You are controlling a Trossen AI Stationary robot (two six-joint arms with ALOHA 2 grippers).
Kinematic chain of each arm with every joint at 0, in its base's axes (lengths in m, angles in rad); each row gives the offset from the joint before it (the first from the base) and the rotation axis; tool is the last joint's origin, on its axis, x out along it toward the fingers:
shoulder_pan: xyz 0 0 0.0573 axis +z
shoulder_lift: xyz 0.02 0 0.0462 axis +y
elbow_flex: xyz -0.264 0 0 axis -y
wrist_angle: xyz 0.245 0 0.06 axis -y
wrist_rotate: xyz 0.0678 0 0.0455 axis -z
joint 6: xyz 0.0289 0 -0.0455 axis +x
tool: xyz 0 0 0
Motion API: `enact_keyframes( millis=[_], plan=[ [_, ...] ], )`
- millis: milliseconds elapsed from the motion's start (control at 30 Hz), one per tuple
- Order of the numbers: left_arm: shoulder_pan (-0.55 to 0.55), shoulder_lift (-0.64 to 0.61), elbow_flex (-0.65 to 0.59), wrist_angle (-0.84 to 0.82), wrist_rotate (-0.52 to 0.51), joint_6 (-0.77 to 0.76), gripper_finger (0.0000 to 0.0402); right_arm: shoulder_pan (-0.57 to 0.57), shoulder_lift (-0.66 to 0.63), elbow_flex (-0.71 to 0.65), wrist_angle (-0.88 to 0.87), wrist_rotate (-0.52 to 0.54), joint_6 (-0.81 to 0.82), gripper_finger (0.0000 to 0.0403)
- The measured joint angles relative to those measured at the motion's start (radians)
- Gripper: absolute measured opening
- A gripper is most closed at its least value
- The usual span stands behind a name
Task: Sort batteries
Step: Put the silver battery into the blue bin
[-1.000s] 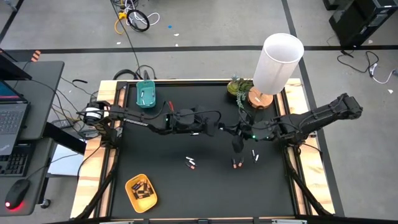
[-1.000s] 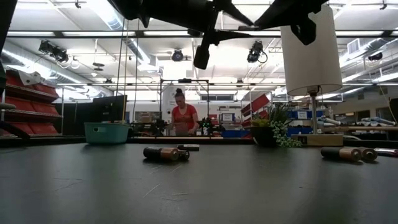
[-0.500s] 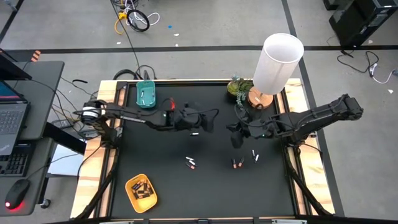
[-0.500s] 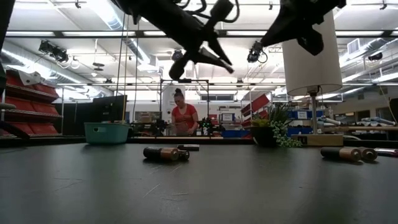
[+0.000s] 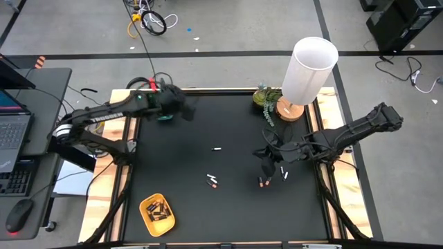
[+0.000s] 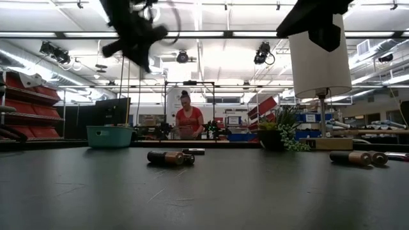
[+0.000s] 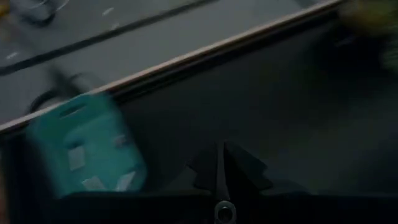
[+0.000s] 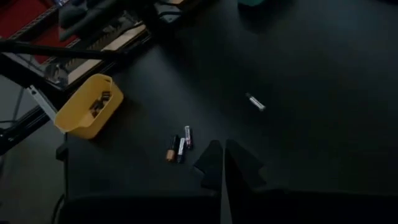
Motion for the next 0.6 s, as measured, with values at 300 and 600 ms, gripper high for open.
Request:
enact_keyframes(
  millis=[300, 600],
  plan=[
    [0.313, -0.024, -0.198, 0.012, 0.196, 0.211, 0.0031, -0.009, 0.0, 0.0, 0.033, 0.038, 0.023, 0.0004],
    [0.578, -0.007, -0.336, 0.244, 0.339, 0.4, 0.0033, -0.01, 0.0, 0.0, 0.046, 0.152, 0.106, 0.0002]
  ],
)
